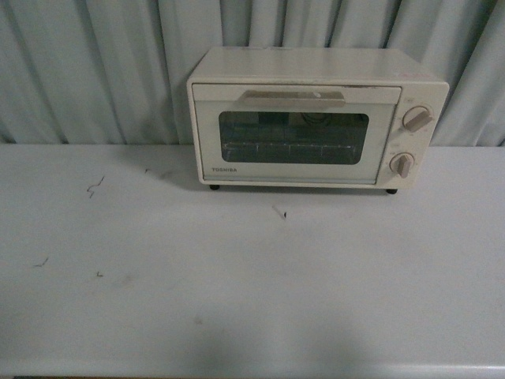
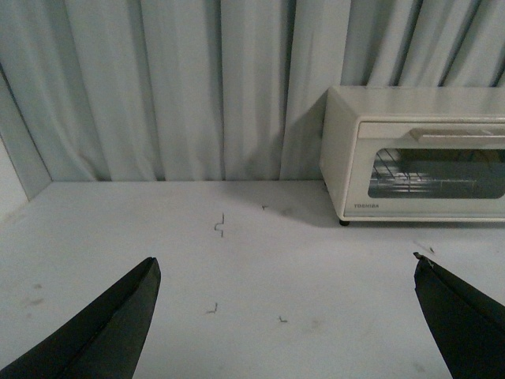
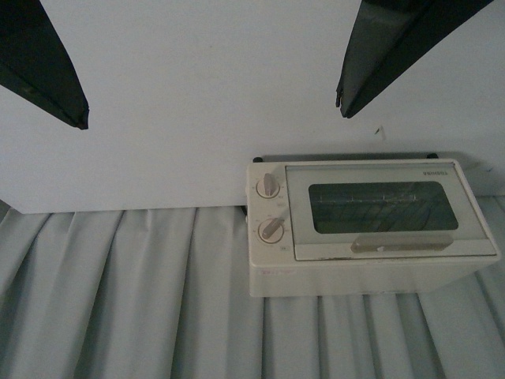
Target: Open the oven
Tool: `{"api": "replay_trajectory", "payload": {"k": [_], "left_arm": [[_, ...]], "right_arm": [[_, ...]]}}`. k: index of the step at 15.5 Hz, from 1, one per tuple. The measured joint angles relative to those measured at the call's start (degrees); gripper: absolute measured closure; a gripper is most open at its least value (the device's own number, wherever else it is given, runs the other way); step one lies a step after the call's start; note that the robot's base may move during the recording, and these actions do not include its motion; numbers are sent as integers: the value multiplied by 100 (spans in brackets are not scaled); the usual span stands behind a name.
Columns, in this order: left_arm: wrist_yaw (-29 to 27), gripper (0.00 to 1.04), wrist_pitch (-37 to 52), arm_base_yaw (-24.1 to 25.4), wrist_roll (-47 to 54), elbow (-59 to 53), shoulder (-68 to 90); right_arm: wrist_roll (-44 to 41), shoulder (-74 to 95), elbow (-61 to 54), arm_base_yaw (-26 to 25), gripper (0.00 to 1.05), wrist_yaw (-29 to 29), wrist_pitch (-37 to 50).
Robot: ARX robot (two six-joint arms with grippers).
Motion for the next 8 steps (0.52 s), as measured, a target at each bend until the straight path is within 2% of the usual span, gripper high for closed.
{"api": "replay_trajectory", "payload": {"k": [8], "left_arm": [[-4,7,-42,0,-2,-2,0]], "right_arm": [[2,0,0,0,6,4,-7]]}}
